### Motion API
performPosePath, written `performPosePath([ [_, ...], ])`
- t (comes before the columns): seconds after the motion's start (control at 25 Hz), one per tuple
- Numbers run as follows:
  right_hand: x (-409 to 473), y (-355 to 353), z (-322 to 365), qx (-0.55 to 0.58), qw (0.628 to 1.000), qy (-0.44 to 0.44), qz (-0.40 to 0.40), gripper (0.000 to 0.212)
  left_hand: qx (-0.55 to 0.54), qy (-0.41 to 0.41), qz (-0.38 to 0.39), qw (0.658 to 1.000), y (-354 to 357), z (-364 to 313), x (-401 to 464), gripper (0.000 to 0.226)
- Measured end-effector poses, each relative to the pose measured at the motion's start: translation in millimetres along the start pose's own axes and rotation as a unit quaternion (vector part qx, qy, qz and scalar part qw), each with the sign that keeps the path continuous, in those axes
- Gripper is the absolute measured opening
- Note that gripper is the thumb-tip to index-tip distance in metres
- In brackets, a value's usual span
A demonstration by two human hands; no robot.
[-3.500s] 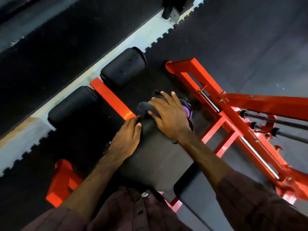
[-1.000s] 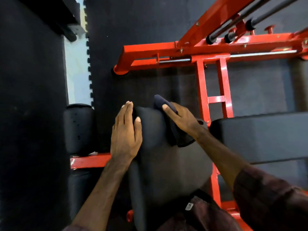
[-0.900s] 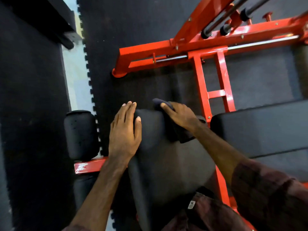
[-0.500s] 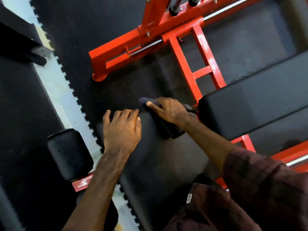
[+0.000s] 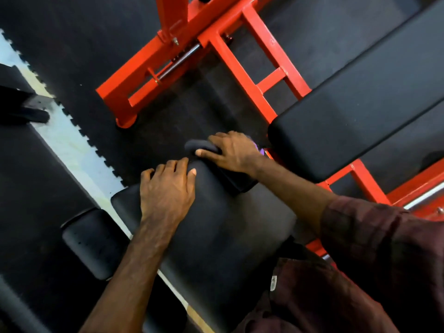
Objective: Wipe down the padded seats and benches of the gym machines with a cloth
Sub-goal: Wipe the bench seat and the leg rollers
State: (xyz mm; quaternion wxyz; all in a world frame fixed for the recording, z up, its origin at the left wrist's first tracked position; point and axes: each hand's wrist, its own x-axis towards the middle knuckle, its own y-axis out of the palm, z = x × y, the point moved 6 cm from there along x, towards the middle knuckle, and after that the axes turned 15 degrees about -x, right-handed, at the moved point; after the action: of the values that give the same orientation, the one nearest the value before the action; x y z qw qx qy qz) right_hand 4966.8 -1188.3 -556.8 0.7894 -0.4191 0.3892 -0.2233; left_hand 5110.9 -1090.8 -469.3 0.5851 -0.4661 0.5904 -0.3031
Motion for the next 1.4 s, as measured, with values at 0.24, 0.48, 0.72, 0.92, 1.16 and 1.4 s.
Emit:
performPosePath([
  [0.24, -27, 26, -68, 0.11, 0.978, 0.178, -0.003, 0.052, 0.009, 0.019, 0.032, 0.999, 6, -13, 6, 0.05],
  [0.48, -97, 42, -92, 0.27, 0.937, 0.184, -0.12, 0.047, 0.01, 0.017, 0.015, 1.0, 10, -19, 9, 0.043],
  [0.72, -69, 42, -82, 0.263, 0.94, 0.172, -0.133, 0.043, 0.019, 0.017, 0.012, 1.0, 8, -20, 9, 0.042],
  [0.92, -117, 61, -93, 0.244, 0.938, 0.198, -0.149, 0.046, -0.003, 0.029, -0.007, 1.0, 8, -20, 9, 0.047],
  [1.16, -147, 76, -102, 0.288, 0.921, 0.239, -0.108, 0.059, 0.026, 0.075, -0.014, 0.997, 16, -43, -15, 0.061],
  [1.4, -202, 91, -97, 0.277, 0.911, 0.262, -0.156, 0.05, 0.032, 0.105, 0.001, 0.994, 18, -35, -10, 0.064],
])
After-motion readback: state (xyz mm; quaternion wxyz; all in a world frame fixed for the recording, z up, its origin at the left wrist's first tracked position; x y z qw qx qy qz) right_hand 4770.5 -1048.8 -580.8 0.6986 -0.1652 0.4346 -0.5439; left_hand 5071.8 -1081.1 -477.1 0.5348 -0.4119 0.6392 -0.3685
